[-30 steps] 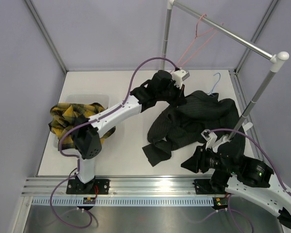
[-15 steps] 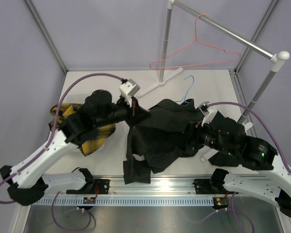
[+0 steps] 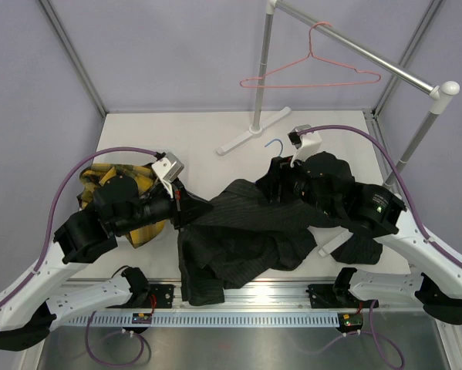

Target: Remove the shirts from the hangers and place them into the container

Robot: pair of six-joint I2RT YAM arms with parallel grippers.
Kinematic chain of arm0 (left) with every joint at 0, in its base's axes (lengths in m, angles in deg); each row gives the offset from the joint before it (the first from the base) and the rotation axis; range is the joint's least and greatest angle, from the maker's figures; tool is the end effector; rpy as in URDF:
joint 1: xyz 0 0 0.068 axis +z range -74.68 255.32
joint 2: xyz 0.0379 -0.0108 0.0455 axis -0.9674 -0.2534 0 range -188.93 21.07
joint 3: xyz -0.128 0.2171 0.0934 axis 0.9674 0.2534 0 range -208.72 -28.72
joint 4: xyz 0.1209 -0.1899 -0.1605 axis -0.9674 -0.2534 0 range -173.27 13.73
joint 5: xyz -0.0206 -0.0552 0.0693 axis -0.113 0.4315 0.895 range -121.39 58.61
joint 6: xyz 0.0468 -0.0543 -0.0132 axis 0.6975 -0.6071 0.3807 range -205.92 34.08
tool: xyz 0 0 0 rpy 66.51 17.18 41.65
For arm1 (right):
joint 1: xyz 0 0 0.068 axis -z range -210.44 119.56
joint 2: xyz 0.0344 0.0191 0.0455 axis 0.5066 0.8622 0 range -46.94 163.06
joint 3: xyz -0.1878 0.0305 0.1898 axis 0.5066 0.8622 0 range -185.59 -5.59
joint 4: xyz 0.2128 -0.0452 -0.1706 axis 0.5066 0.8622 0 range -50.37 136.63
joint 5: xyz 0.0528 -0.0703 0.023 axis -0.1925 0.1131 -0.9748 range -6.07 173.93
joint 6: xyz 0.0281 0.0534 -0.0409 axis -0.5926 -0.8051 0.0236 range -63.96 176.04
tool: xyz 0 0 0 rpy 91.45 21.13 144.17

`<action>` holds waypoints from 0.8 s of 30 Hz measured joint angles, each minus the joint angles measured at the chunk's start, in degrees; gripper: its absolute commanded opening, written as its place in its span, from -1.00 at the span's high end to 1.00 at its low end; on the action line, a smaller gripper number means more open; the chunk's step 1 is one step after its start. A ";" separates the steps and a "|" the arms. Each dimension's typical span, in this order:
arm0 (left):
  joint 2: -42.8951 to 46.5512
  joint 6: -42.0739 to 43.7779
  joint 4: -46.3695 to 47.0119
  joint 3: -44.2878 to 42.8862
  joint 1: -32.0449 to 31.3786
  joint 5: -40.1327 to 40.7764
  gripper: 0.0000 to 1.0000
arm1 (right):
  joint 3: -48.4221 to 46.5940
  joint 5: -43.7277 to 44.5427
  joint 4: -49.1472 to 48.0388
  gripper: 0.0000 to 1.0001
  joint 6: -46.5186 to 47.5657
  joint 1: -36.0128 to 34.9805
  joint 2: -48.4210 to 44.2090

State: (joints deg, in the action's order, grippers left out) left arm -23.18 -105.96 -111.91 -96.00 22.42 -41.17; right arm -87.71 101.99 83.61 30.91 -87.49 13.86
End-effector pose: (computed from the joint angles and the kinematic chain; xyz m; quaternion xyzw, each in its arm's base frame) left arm 0.1010 -0.1507 0.4230 0.2711 0.7308 -0.4237 0.4615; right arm 0.1441 0.1878 0.4404 -0.1424 0.8142 0.2614 0.4985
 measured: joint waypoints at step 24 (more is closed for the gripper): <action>2.78 -1.18 -0.81 1.90 -1.01 -1.22 1.00 | 5.51 -2.10 -10.23 1.00 0.79 6.56 0.31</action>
State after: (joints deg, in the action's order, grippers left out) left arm -20.41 -107.14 -112.72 -94.10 21.41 -42.40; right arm -82.21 99.89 73.38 31.70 -80.94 14.16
